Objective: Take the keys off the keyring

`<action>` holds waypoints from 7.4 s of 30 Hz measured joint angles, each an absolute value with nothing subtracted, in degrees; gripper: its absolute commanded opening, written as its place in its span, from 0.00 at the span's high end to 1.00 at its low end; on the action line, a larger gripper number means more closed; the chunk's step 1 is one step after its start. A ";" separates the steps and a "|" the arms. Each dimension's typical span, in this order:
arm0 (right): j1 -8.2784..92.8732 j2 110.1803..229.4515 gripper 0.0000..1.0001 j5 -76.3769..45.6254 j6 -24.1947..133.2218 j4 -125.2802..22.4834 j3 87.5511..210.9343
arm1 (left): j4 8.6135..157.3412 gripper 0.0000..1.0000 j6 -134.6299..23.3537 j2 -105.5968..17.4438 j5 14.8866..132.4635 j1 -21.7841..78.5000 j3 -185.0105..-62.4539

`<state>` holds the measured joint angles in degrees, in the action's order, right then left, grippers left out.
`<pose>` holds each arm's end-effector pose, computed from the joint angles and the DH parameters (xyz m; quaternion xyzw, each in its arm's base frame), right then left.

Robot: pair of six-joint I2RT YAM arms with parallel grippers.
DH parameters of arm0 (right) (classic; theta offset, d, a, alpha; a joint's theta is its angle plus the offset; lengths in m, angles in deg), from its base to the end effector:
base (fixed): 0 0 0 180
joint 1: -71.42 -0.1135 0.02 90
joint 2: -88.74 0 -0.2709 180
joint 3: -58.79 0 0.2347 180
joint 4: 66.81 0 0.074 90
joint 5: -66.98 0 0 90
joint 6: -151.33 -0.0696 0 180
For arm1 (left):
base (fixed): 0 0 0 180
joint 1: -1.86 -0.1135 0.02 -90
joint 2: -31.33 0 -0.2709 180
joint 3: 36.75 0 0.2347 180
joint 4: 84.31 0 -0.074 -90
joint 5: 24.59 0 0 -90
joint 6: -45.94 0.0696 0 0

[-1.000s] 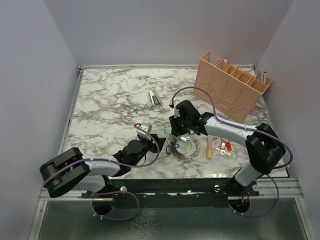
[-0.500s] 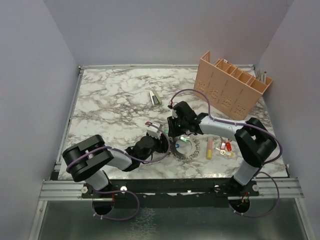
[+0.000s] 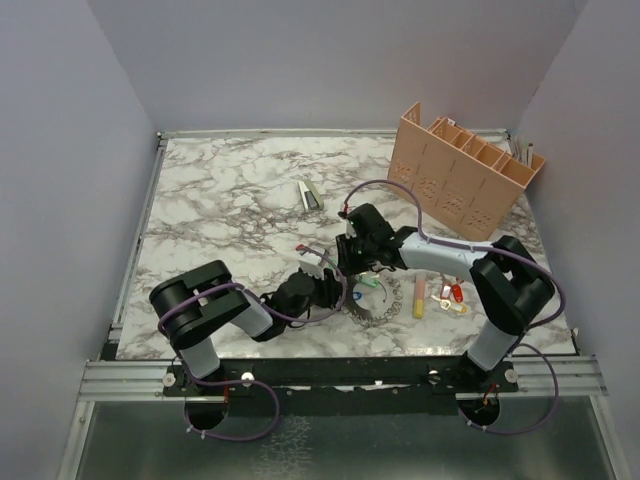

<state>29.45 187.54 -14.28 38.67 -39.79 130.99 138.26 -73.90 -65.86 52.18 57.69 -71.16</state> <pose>0.2576 0.2459 0.1612 -0.1823 0.9299 0.2276 0.2244 0.1785 -0.2345 0.1246 0.1190 0.8087 -0.3171 0.4810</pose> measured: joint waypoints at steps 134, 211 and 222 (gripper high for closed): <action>26.43 153.01 0.99 -9.59 51.57 -60.46 106.10 | 131.05 0.46 -82.03 -36.87 65.03 46.98 -61.72; 27.31 147.41 0.99 -3.23 56.46 -69.05 102.47 | 92.80 1.00 -61.45 -23.70 71.68 55.07 -83.81; 27.24 149.75 0.99 -4.30 56.20 -71.79 102.45 | 89.93 1.00 -58.76 -21.20 66.82 55.83 -83.92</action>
